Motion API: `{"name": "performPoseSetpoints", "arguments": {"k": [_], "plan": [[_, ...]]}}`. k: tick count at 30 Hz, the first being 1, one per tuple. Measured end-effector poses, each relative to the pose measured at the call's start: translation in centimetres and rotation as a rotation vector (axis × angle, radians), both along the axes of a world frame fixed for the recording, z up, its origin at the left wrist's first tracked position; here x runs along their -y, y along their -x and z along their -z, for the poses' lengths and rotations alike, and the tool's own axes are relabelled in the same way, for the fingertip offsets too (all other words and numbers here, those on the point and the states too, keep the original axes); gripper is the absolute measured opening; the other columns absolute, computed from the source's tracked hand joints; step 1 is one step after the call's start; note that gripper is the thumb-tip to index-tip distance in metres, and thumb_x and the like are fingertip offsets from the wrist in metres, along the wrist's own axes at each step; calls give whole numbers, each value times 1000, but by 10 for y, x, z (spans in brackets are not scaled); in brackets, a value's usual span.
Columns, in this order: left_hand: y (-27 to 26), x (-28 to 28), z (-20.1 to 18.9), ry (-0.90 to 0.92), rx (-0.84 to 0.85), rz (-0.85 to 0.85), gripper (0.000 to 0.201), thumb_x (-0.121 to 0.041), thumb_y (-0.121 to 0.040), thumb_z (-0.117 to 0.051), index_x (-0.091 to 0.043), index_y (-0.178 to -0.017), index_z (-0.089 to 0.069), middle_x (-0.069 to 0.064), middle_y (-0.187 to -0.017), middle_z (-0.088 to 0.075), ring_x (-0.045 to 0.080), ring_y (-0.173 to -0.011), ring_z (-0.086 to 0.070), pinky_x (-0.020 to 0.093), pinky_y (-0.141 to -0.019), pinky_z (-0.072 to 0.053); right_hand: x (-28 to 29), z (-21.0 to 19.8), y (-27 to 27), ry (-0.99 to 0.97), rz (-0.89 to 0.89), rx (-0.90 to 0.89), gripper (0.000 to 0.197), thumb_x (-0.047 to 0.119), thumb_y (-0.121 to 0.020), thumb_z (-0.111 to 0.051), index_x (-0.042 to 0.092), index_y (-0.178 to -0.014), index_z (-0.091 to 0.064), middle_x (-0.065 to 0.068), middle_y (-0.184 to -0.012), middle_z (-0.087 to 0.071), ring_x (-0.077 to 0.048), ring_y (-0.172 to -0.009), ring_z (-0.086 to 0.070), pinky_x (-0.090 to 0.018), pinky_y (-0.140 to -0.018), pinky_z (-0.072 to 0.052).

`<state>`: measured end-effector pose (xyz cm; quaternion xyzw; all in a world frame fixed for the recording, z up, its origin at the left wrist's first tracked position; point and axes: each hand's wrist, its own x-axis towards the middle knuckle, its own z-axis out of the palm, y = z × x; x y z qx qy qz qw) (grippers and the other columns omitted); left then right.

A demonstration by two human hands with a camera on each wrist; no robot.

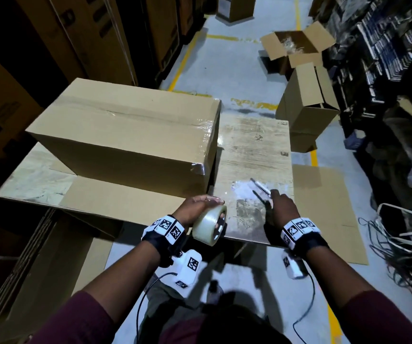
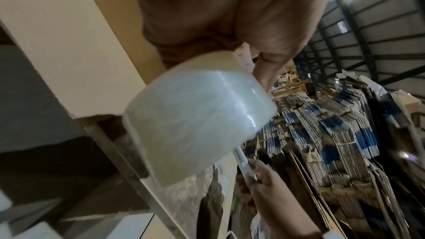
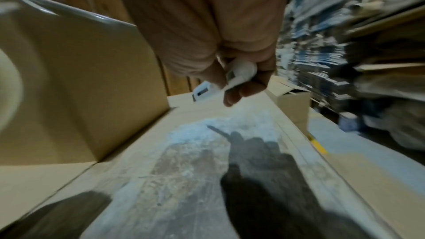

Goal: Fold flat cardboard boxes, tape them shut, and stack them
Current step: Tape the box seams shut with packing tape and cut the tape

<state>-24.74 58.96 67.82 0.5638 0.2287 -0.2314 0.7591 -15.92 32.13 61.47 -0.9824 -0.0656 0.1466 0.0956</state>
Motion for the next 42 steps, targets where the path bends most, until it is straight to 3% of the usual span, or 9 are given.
{"name": "performPoseSetpoints", "arguments": {"k": [5,9,11,16,21,27,31,37,42], "plan": [[-7,30,6,-37,38,85,20,-5,-89,-67,-5,-109,-73,13,-97,-73,27,-87,-68,31,-81,-56,5,18,-9,-128,115,-44,38,18,-99,-56,1,-132,-52,-27,-122,-55,-44,-111,-56,-43,-87,-46],[-13,43,-2,-83,72,198,28,-4,-82,-71,-20,-104,-78,6,-107,-75,25,-101,-67,38,-98,-49,-12,-36,2,-861,290,-146,42,51,-96,-63,18,-121,-68,1,-128,-63,-18,-113,-61,-32,-89,-47],[-17,48,-4,-84,76,217,32,-3,-78,-73,-20,-106,-77,9,-108,-74,27,-101,-67,40,-101,-47,-22,-72,9,-1045,198,-354,38,48,-96,-63,19,-120,-70,1,-120,-71,-13,-107,-67,-30,-85,-53],[-25,53,-3,-92,98,267,49,-17,-65,-82,-23,-113,-74,14,-117,-72,32,-112,-67,47,-105,-47,-36,-92,9,-985,-42,-164,11,13,-85,-81,6,-93,-80,-4,-87,-78,-7,-80,-70,-22,-77,-54],[-28,50,18,-141,104,243,43,-25,-67,-85,-30,-109,-73,8,-115,-73,28,-107,-69,44,-98,-52,-41,-80,21,-894,-58,60,3,21,-80,-85,21,-81,-82,9,-76,-71,-8,-81,-63,-27,-76,-49],[-31,60,39,-200,-13,191,24,-31,-87,-76,-9,-93,-67,11,-90,-67,23,-77,-62,28,-70,-46,-46,-60,4,-895,44,71,4,17,-83,-82,19,-80,-80,15,-78,-72,4,-85,-60,-13,-77,-43],[-45,67,66,-211,-56,138,50,-45,-69,-83,-14,-104,-65,13,-105,-70,27,-91,-67,43,-89,-55,-40,-6,-28,-888,283,-38,7,16,-82,-82,19,-77,-80,4,-77,-77,-9,-74,-70,-32,-73,-57],[-70,71,101,-180,-62,107,64,-39,-75,-80,-22,-130,-51,8,-132,-59,27,-118,-61,42,-104,-48,-30,59,-51,-771,312,-64,4,12,-82,-81,13,-78,-81,-4,-79,-77,-8,-68,-66,-22,-72,-47],[-89,82,102,-205,-23,147,28,-26,-96,-65,-14,-120,-61,4,-114,-66,14,-97,-63,22,-73,-47,-33,97,-64,-638,256,-29,8,43,-79,-77,38,-73,-77,12,-82,-74,-21,-101,-61,-38,-85,-53]]}}
